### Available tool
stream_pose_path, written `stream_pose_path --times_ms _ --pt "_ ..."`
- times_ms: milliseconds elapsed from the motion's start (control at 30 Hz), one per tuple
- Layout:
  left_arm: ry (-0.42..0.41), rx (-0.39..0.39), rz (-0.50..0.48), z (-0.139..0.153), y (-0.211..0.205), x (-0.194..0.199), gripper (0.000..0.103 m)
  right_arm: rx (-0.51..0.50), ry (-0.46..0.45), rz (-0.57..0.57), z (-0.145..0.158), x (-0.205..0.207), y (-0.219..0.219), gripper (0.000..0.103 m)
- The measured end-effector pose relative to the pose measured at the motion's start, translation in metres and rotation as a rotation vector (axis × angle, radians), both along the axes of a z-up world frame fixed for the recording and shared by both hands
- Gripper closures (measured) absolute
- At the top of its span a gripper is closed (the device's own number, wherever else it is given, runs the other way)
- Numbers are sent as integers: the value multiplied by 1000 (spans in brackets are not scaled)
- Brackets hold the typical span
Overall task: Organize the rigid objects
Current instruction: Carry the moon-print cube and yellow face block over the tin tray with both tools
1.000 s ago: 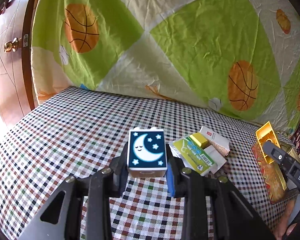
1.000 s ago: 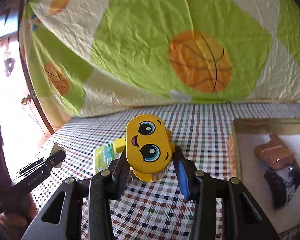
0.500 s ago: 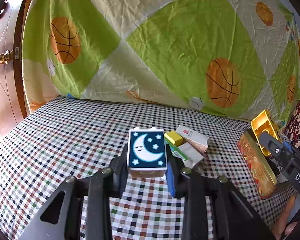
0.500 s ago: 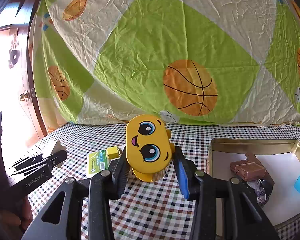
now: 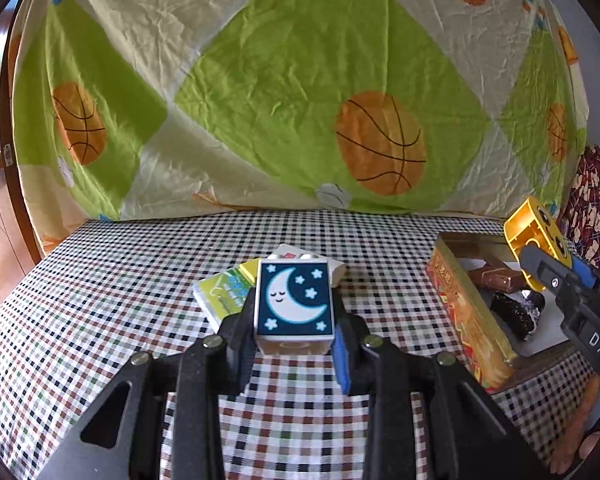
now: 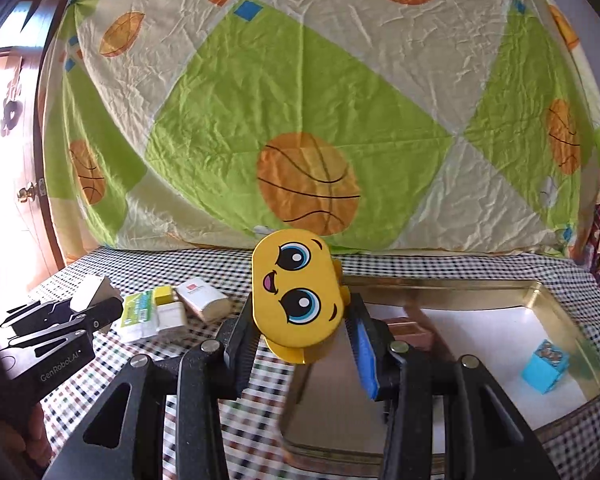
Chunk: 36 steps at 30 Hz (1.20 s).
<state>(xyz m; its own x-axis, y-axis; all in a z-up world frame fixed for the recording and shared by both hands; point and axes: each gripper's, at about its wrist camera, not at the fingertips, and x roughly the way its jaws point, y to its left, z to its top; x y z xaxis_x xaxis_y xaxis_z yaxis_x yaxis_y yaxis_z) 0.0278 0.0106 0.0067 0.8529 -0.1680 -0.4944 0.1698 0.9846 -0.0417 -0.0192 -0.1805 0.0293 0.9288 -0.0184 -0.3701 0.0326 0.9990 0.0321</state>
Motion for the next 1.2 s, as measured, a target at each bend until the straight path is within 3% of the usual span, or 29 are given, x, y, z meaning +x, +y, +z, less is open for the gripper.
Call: stream_pose_path --times_ms 533,933,1200 --pt "-44 6 -111 22 -89 -17 73 -64 -68 -145 7 -27 -84 58" --pt "-13 -23 -226 18 -159 -15 73 10 -23 -308 2 -35 -181 58" --pt "-4 -15 -318 16 -208 -18 73 -22 27 -323 -4 -29 -207 58"
